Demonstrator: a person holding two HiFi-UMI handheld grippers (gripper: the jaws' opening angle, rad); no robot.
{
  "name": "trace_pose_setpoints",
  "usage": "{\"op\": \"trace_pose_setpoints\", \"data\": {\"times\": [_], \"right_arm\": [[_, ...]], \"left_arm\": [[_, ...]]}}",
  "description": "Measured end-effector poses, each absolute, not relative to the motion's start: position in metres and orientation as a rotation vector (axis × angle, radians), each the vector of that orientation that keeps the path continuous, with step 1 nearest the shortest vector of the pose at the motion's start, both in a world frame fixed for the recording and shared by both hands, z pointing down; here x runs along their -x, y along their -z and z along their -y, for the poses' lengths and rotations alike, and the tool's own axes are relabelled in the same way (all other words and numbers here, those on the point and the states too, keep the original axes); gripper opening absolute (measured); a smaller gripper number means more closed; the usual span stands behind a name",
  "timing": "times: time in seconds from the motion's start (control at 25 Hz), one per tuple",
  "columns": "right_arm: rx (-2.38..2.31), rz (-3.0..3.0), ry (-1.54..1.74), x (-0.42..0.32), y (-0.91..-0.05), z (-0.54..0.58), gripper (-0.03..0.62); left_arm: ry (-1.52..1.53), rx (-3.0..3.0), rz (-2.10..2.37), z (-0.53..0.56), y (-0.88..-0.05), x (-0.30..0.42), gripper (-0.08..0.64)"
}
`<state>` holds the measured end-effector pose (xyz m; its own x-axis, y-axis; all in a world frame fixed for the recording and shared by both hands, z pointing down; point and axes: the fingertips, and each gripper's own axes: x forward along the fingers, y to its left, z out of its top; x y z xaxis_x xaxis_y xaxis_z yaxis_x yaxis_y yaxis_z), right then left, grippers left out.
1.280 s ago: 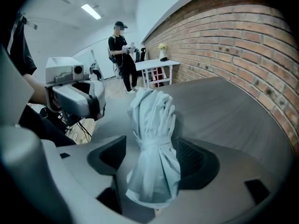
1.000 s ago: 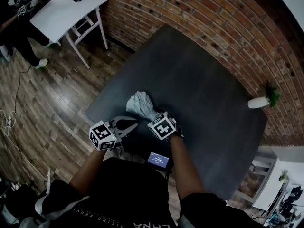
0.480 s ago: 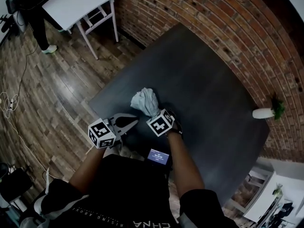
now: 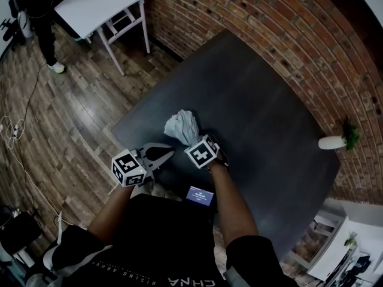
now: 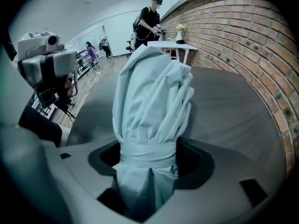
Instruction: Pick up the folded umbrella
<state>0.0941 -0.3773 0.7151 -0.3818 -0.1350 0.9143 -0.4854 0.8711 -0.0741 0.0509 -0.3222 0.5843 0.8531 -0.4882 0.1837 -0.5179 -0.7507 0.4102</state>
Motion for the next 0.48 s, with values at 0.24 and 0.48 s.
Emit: {"op": "trace_pose_setpoints", "data": {"times": [0.24, 0.48], "right_arm": [[-0.475, 1.971, -0.441, -0.096, -0.713, 0.374, 0.301], [-0.569, 2.008, -0.496, -0.107, -0.700, 0.380, 0.301]], "left_arm": [[-0.114, -2.584, 0.728, 0.320, -0.582, -0.054, 0.002], [-0.138, -2.600, 0.724, 0.320, -0.578, -0.051, 0.002]]}}
